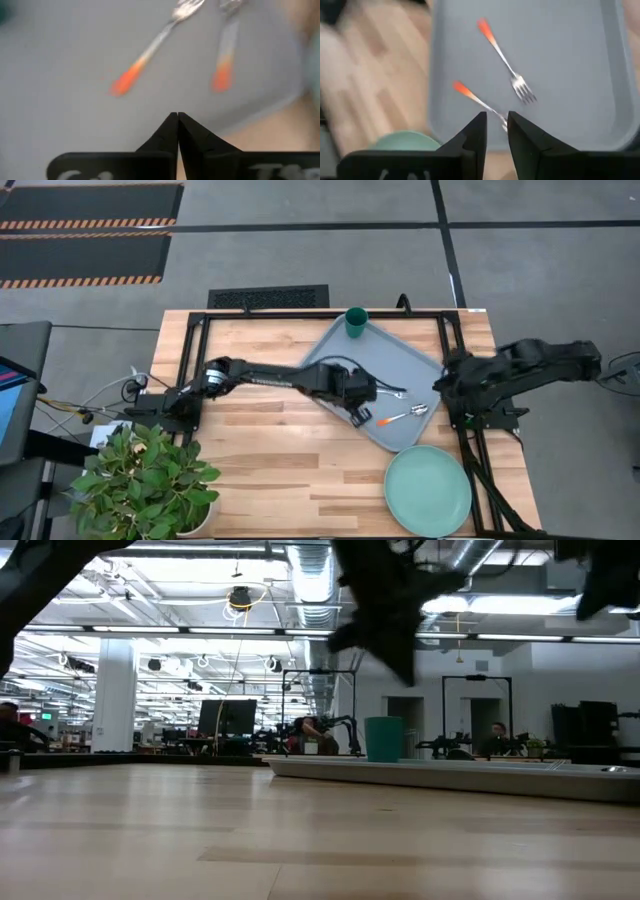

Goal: Pick and place plate/cup/fork/spoon on tray
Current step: Adjust the silverware

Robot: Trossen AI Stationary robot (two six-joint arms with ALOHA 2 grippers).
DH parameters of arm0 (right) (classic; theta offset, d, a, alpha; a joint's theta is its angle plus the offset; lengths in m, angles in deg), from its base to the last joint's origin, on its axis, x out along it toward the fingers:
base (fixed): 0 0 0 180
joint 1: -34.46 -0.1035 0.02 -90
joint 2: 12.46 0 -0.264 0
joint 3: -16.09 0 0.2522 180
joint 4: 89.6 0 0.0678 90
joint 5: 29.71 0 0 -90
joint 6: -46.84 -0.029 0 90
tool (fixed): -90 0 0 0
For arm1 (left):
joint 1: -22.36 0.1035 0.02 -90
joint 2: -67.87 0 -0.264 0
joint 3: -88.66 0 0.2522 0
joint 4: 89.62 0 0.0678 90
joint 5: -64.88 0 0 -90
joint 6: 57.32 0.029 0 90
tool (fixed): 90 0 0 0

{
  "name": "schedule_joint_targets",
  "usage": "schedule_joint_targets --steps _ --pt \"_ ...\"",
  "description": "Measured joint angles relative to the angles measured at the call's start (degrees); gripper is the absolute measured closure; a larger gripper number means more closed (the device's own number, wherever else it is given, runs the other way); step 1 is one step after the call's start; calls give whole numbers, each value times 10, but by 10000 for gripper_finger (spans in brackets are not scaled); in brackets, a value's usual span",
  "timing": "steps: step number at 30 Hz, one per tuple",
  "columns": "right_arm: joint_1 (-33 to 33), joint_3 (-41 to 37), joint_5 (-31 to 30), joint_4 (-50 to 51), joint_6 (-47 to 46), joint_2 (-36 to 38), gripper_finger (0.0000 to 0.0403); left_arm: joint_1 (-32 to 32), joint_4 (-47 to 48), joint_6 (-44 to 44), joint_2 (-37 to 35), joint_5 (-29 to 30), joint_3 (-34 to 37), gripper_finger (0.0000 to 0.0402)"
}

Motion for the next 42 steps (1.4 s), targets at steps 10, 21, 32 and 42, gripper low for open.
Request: schedule_joint_targets --steps 10,21,32,42 --pt "56 -92 15 -166 44 -91 313 71 -4 65 -25 -44 110 401" --pt "122 -92 25 -209 0 -142 313 123 -65 184 -30 -129 243 401" --pt "138 -93 26 -204 16 -297 313 125 -78 212 -30 -139 244 401" --pt "179 -93 -7 -282 136 -414 313 125 -83 202 -30 -141 244 401"
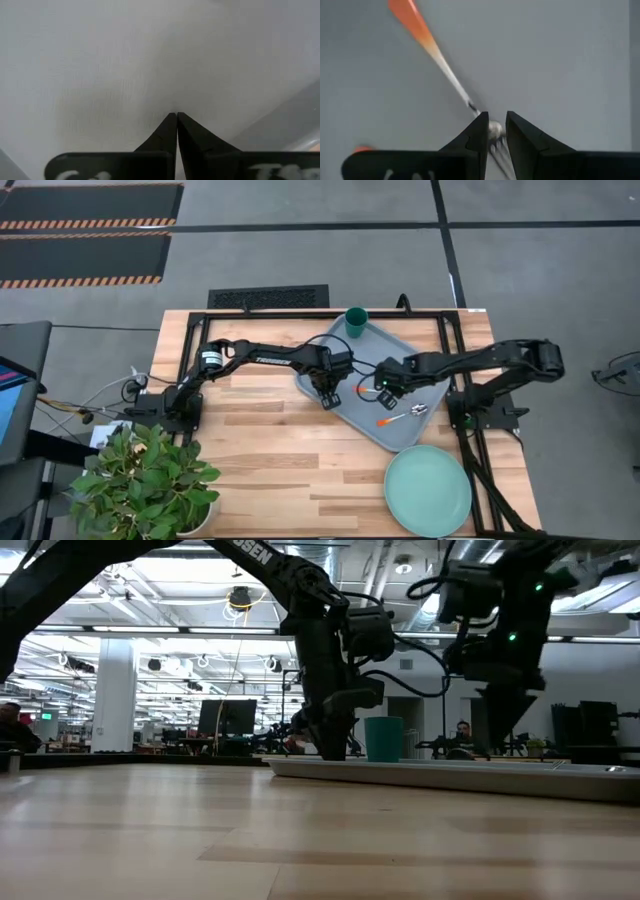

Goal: Pick and place plate/cup/fork/spoon on tray
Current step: Adjust the silverware

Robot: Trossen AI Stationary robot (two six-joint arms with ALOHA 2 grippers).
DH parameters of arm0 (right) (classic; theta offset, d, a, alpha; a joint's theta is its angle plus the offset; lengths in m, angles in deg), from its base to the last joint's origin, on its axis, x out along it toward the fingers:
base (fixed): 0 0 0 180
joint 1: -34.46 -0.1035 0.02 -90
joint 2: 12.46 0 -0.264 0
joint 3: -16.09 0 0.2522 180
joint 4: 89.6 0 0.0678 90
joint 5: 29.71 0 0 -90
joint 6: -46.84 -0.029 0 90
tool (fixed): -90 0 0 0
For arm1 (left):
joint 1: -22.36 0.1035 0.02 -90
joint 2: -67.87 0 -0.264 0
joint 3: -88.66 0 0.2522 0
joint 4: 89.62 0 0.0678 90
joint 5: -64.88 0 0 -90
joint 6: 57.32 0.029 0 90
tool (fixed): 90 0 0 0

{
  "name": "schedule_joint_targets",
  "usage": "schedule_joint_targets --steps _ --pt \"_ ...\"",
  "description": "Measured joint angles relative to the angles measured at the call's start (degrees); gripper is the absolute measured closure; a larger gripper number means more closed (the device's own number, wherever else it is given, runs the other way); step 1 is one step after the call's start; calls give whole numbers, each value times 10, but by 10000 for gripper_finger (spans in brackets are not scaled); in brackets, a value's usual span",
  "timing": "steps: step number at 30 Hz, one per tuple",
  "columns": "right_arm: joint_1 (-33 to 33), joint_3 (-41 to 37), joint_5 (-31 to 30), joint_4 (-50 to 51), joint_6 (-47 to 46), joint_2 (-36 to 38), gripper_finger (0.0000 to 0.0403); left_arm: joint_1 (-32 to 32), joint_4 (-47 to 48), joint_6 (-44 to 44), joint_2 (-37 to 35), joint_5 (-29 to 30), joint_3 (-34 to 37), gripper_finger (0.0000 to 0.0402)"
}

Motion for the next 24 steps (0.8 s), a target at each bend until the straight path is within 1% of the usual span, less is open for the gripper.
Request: schedule_joint_targets --steps 7,9,12,18,24 --pt "39 -4 -12 -85 88 -44 313 0 -5 -10 0 -1 0 401" --pt "45 -12 -9 -109 102 -57 313 0 -4 -11 1 -1 0 401" --pt "48 -17 -1 -117 112 -75 313 0 -5 -11 1 -1 0 401" --pt "30 -16 49 -119 124 -86 313 0 -6 -11 1 -1 0 401" --pt "-6 -17 59 -113 138 -63 313 0 -9 -9 1 -2 0 401"
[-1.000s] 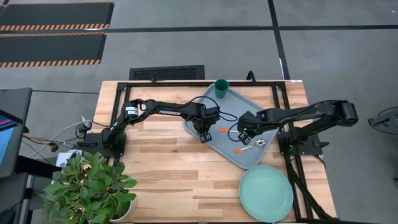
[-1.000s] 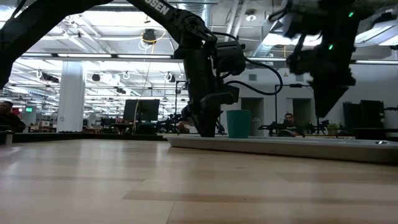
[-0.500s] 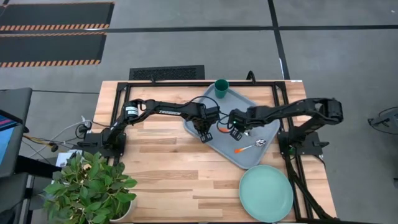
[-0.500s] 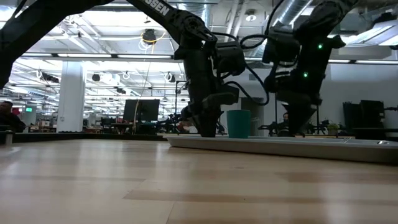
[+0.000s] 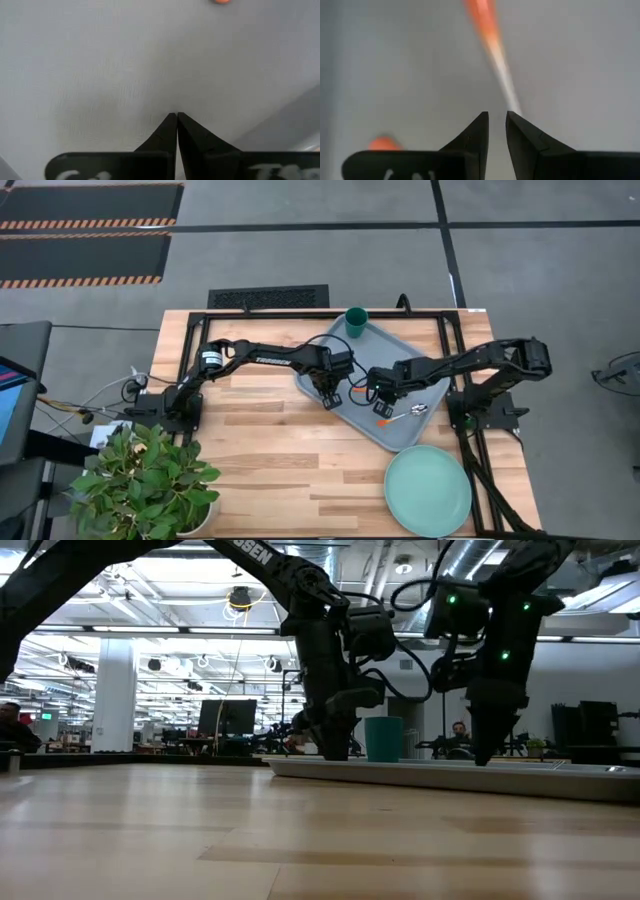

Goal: Pick and place plate/cup/fork/spoon on tray
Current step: Adjust the silverware

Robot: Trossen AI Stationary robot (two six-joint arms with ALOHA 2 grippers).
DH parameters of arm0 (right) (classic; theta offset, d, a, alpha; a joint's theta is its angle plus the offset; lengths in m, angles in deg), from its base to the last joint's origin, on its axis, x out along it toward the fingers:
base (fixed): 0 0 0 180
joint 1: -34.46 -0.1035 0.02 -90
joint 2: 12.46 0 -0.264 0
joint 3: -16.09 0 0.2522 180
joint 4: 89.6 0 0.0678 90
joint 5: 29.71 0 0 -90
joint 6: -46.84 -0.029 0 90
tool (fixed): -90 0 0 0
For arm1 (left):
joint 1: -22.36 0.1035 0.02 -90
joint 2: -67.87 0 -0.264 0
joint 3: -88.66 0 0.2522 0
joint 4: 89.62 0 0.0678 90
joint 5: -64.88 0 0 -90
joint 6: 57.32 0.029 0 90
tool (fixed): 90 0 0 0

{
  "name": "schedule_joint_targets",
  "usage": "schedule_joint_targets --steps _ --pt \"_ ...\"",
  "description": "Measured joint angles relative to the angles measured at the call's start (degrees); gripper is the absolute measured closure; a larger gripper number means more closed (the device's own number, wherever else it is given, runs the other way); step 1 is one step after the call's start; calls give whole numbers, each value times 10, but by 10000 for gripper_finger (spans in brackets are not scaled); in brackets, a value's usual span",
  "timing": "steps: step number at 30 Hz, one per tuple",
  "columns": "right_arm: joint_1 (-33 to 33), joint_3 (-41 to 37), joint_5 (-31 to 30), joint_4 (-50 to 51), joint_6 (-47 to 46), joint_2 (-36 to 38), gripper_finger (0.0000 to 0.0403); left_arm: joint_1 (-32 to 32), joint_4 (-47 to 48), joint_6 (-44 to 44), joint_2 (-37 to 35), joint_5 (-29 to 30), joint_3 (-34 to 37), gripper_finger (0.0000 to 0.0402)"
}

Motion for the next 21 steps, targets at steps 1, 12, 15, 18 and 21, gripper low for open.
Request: schedule_joint_targets --steps 1,12,15,18,21 --pt "-5 0 8 1 4 4 313 0 0 1 0 0 0 401" --pt "14 1 -90 -37 28 32 313 0 2 2 0 0 0 401" --pt "29 1 -92 -71 57 7 313 0 3 2 0 1 0 401" --pt "37 1 -91 -96 80 -15 313 0 3 1 0 1 0 401" --pt "39 1 -89 -117 93 -45 313 0 3 -1 0 0 0 401"
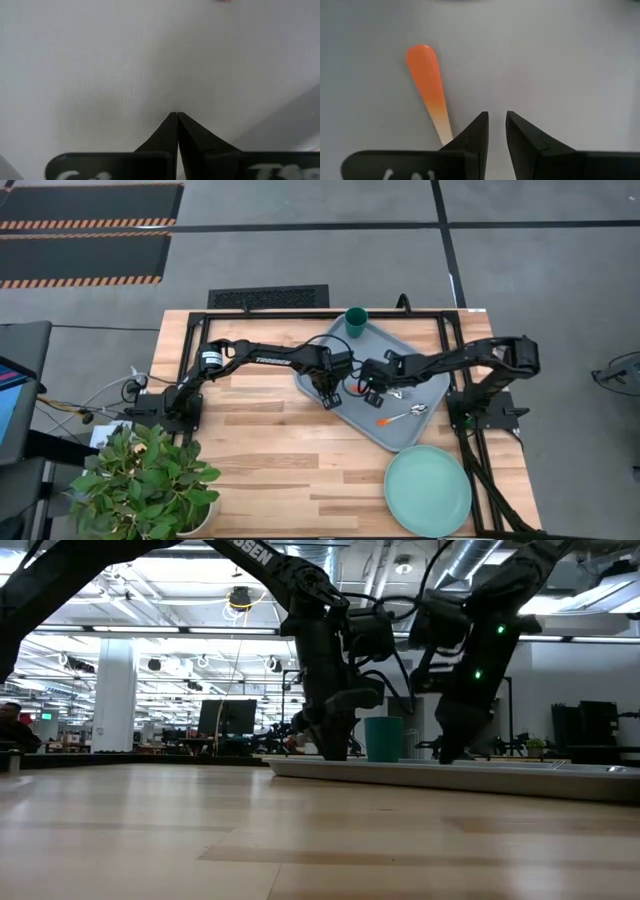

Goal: Pick and place plate/cup/fork/spoon on tray
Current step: Adjust the silverware

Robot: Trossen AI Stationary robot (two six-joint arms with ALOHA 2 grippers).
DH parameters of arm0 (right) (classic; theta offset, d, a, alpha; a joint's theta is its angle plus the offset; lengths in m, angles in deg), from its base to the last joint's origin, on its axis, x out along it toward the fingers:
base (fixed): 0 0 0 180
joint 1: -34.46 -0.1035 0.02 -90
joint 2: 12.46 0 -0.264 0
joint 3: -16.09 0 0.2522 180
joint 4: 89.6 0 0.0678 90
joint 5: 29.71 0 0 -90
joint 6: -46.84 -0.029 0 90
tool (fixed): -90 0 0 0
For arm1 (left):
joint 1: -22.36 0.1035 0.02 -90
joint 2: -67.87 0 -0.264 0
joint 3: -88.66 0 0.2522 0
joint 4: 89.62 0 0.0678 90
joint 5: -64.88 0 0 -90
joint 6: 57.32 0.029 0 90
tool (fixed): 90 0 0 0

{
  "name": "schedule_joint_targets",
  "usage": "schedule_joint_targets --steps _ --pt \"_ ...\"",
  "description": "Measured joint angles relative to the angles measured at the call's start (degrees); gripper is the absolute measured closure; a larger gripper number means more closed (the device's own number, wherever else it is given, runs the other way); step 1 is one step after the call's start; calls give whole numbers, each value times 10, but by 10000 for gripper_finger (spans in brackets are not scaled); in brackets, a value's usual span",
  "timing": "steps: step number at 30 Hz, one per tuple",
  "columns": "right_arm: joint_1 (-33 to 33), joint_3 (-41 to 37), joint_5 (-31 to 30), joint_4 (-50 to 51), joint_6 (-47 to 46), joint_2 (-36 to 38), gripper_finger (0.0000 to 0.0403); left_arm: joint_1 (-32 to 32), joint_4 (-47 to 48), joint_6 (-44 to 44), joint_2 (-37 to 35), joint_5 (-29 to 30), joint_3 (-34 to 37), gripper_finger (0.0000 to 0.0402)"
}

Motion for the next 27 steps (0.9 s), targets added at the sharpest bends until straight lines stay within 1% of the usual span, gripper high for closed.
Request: schedule_joint_targets --steps 6,9,12,16,22,27 --pt "5 0 1 -9 6 -23 313 3 13 1 0 -3 1 401" --pt "5 0 23 -5 28 -26 313 3 14 10 0 -4 1 401" --pt "3 1 30 -7 42 -33 313 3 16 13 0 -4 1 401" --pt "-1 2 70 0 64 -33 313 3 16 13 0 -5 1 401" --pt "-29 1 103 63 115 -15 313 3 16 14 0 -17 1 401" --pt "-45 -2 121 120 130 13 313 3 9 14 0 -17 2 401"
